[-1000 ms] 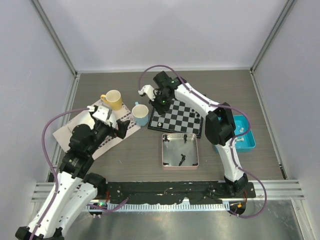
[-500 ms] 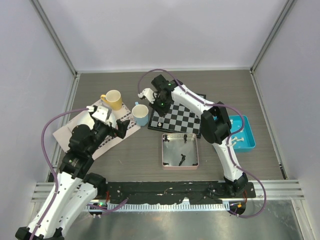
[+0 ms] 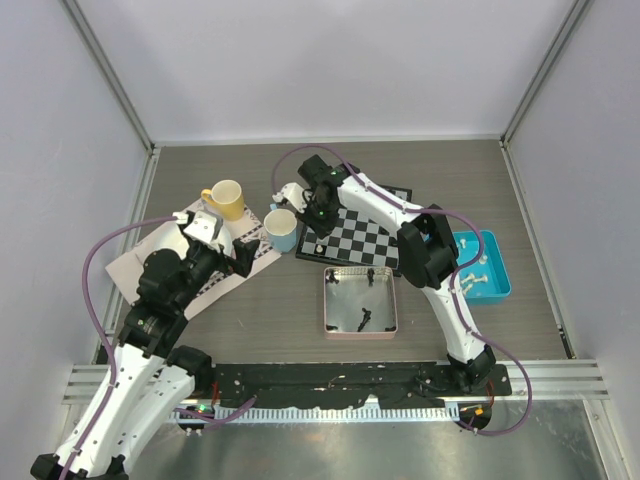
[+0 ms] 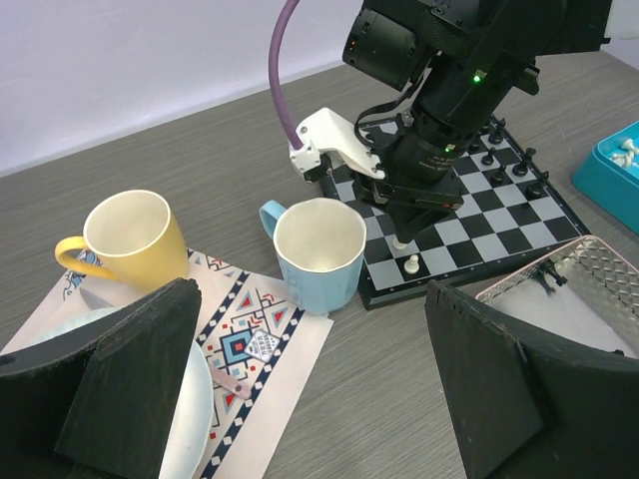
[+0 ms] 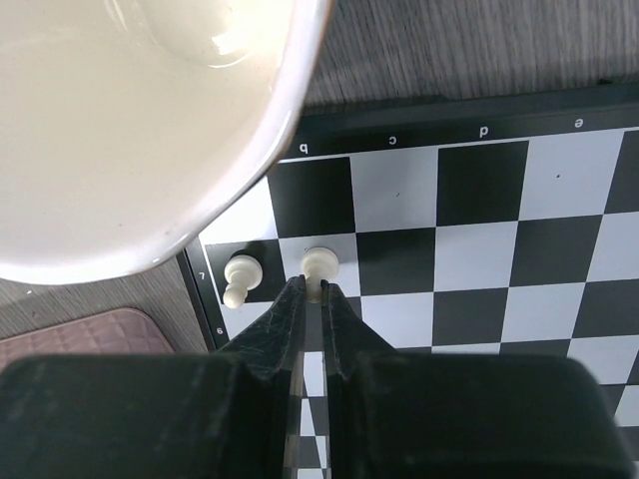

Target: Set up the chess pieces on the board

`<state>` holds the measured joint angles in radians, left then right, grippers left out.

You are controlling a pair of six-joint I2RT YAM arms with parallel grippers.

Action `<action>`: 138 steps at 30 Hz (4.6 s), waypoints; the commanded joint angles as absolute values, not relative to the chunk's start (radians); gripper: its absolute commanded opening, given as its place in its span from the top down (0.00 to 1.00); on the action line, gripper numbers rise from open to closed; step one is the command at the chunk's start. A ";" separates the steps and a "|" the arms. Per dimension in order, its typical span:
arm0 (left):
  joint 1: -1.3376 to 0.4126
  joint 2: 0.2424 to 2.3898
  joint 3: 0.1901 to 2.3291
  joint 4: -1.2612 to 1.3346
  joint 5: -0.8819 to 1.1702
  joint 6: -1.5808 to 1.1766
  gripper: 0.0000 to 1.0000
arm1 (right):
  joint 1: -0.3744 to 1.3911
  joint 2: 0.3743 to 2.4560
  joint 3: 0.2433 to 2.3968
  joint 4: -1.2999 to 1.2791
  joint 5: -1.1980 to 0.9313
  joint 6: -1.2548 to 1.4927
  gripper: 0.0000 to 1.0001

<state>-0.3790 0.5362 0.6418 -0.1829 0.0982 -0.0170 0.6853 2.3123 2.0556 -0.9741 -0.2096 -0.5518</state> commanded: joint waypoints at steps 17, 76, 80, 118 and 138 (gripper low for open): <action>-0.377 0.528 0.640 -0.124 0.104 -0.006 0.00 | 0.696 2.290 2.138 -0.999 -0.196 -0.532 0.62; -0.785 1.137 0.905 -0.105 0.146 -0.333 0.00 | -0.334 1.328 1.089 -0.819 -0.479 -0.549 0.51; -0.785 1.134 0.870 -0.019 0.170 -0.229 0.00 | -0.337 1.374 1.101 -0.899 -0.451 -0.592 0.51; -0.776 1.318 0.986 0.009 0.186 -0.084 0.00 | -0.337 1.583 1.126 -0.697 -0.100 -0.428 0.62; -0.775 1.272 0.962 0.003 0.166 -0.098 0.00 | -0.337 1.684 1.089 -0.620 -0.077 -0.403 0.68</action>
